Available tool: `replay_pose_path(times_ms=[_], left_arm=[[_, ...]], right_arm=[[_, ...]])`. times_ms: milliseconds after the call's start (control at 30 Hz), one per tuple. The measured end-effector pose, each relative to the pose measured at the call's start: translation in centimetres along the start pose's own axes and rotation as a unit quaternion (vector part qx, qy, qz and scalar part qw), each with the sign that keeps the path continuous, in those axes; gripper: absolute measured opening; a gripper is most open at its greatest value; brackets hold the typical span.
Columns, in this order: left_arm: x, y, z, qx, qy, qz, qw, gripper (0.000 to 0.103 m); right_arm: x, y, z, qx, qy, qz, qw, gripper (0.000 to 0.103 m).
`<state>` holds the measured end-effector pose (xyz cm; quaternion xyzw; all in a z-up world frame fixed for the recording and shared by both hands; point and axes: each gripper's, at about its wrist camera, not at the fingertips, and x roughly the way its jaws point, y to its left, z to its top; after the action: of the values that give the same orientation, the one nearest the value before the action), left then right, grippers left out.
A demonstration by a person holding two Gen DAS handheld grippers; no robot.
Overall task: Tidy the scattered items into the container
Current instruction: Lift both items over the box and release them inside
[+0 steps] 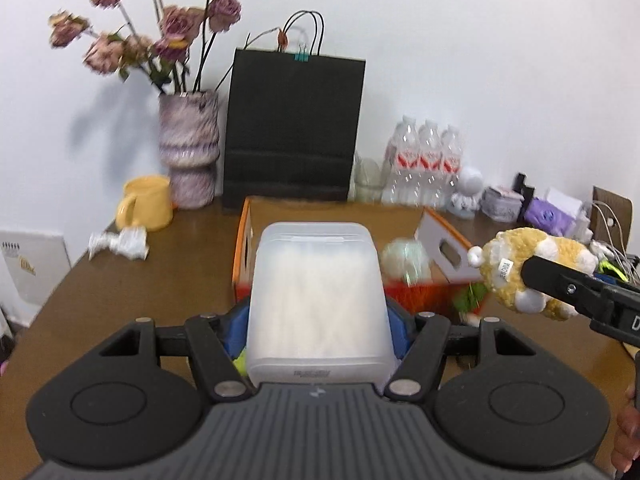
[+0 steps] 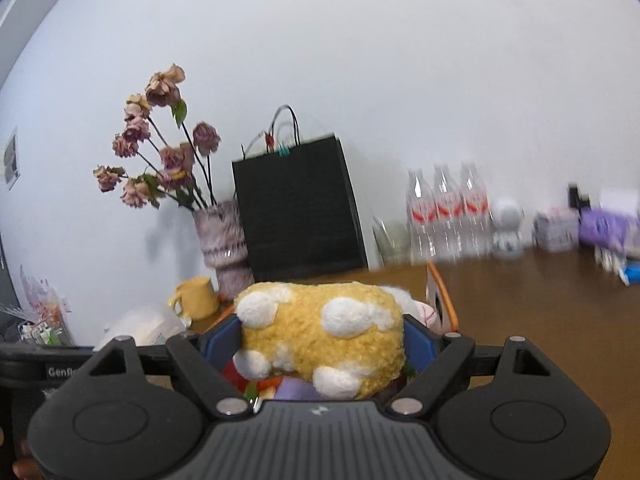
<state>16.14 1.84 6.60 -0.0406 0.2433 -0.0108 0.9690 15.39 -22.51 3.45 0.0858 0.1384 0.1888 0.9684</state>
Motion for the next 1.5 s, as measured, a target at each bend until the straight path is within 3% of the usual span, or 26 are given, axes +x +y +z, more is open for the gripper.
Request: replay_pose_path(times_ms=[133, 367, 600, 800, 967, 1133, 1233, 1367, 1500], left_arm=[[4.7, -0.2, 3.8, -0.004, 0.017, 0.012, 0.9998, 0.067], [15.6, -0.1, 7.6, -0.002, 0.097, 0.042, 0.9944, 0.067], [24.6, 1.0, 6.9, -0.019, 0.186, 0.064, 0.9803, 0.067], [27.6, 0.8, 5.9, 0.001, 0.228, 0.067, 0.9714, 0.068], [27.1, 0.7, 6.2, 0.004, 0.214, 0.07, 0.9743, 0.081], [24.3, 1.0, 7.4, 0.003, 0.175, 0.062, 0.9826, 0.094], [20.6, 1.5, 7.8, 0.001, 0.13, 0.045, 0.9905, 0.103], [14.4, 2.7, 6.8, -0.003, 0.077, 0.021, 0.9968, 0.103], [9.0, 4.1, 4.2, -0.001, 0.05, 0.011, 0.9987, 0.103]], right_arm=[[4.9, -0.3, 3.4, -0.02, 0.006, 0.001, 1.0, 0.083], [17.1, -2.3, 6.1, -0.027, 0.088, -0.02, 0.996, 0.083], [26.4, -4.1, 4.3, -0.036, 0.189, -0.047, 0.98, 0.083], [28.8, -4.5, 3.5, -0.054, 0.211, -0.046, 0.975, 0.083], [29.4, -4.3, 3.6, -0.058, 0.249, -0.034, 0.966, 0.084], [27.6, -4.2, 4.2, -0.052, 0.235, -0.029, 0.97, 0.089], [24.7, -4.3, 5.2, -0.053, 0.211, -0.02, 0.976, 0.091], [18.7, -4.5, 6.1, -0.076, 0.167, -0.001, 0.983, 0.093], [12.5, -4.7, 5.5, -0.103, 0.135, -0.001, 0.985, 0.103]])
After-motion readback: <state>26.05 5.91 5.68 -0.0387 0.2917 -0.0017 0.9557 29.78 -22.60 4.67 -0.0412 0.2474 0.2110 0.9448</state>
